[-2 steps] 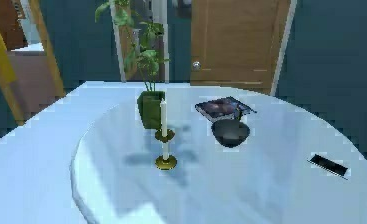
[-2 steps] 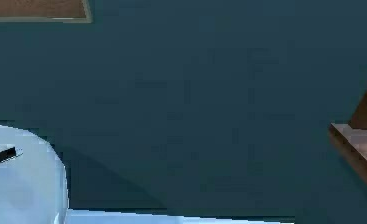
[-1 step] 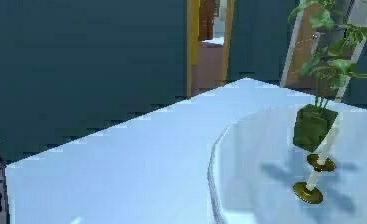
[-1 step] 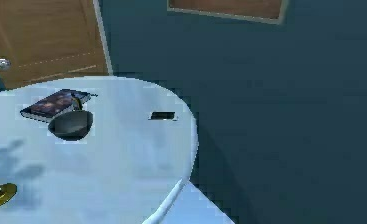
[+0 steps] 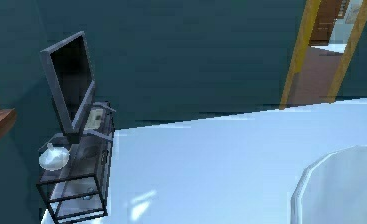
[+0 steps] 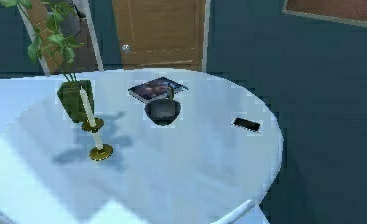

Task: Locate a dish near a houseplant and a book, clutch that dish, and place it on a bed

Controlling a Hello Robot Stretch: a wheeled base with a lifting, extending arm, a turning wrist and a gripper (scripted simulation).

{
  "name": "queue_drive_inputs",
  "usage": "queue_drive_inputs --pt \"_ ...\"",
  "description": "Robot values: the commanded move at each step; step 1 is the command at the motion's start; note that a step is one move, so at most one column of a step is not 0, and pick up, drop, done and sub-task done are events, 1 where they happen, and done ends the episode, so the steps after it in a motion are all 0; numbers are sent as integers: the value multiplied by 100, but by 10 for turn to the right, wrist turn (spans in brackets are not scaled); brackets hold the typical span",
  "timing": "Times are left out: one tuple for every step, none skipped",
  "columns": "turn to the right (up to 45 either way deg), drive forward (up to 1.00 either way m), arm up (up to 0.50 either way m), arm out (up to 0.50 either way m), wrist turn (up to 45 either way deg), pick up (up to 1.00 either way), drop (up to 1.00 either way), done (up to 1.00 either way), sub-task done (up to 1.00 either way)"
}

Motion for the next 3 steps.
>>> queue_drive_inputs --pt "0 0 50 0 0 0 0 0 0" --pt "0 0 38 0 0 0 0 0 0" --pt "0 0 0 50 0 0 0 0 0"
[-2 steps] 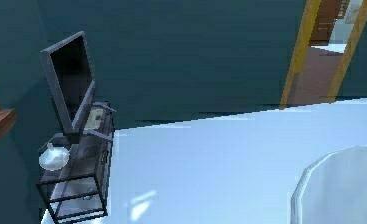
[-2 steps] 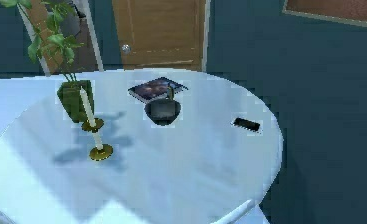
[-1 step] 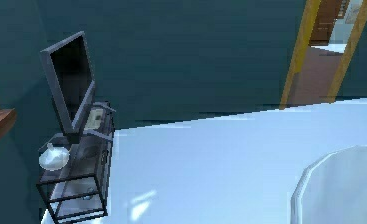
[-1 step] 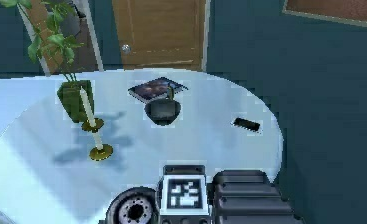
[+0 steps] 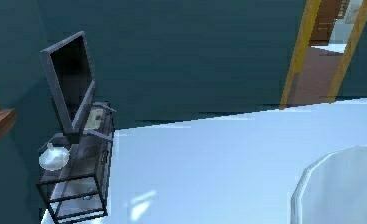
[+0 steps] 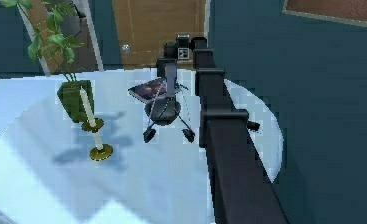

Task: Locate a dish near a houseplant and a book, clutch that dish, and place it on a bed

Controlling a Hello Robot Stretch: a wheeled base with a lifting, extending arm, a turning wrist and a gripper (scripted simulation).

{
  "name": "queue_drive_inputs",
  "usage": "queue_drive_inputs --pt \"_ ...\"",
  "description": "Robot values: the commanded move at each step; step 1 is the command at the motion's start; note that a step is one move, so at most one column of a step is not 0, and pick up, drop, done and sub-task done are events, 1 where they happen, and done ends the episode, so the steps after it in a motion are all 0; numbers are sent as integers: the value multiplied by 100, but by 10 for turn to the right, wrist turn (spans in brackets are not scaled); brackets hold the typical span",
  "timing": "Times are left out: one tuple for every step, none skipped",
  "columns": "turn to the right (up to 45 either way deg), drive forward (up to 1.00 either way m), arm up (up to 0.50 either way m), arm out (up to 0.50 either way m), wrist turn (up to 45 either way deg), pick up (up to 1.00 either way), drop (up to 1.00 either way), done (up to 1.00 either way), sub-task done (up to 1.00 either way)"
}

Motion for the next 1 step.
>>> queue_drive_inputs --pt "0 0 0 0 450 0 0 0 0"
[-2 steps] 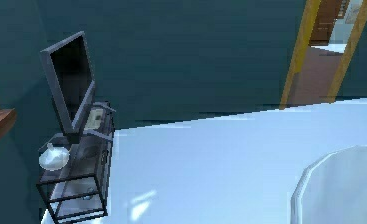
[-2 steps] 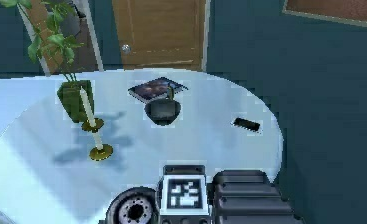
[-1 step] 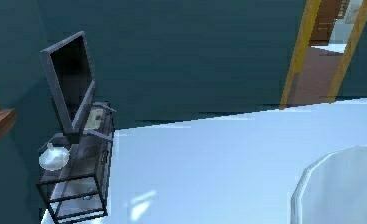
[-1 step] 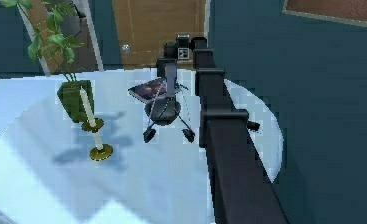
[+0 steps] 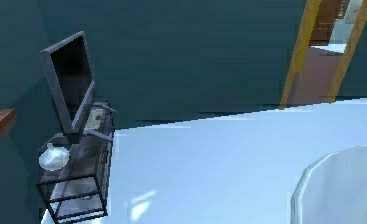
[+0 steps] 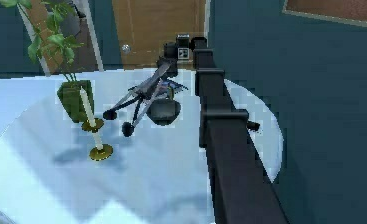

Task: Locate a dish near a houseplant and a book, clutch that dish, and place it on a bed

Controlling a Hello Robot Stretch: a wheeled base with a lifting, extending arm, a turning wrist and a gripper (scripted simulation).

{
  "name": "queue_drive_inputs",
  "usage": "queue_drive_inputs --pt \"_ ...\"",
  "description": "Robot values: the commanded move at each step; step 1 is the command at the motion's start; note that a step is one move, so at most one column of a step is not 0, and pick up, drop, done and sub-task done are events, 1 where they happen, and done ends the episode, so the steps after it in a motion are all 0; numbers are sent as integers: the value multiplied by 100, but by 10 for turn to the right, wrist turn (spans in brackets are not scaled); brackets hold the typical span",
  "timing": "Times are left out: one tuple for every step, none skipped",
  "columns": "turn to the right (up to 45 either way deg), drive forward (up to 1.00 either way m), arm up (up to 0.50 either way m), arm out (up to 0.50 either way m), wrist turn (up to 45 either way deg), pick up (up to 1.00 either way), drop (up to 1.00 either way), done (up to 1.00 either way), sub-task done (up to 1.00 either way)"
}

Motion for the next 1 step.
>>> queue_drive_inputs --pt "0 0 0 0 450 0 0 0 0"
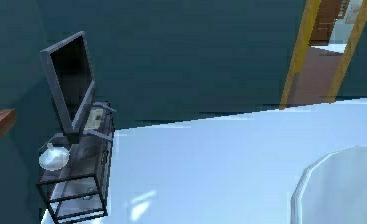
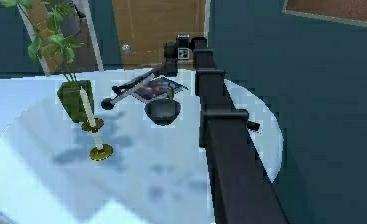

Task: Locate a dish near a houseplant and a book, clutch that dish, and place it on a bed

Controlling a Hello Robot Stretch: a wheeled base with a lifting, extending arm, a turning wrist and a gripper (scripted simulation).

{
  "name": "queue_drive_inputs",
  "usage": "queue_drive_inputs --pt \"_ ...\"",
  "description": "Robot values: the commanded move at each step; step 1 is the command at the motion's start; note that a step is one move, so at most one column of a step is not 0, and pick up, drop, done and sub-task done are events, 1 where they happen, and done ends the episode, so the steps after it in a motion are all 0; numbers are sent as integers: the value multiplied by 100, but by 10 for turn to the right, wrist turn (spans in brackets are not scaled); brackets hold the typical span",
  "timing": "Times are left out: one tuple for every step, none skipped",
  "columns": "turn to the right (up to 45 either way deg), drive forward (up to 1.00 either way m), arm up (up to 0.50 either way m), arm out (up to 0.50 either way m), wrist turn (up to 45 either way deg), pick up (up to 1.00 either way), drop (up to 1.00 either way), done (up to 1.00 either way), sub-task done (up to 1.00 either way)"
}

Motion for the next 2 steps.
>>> queue_drive_inputs --pt "0 0 0 0 450 0 0 0 0" --pt "0 0 0 0 330 0 0 0 0"
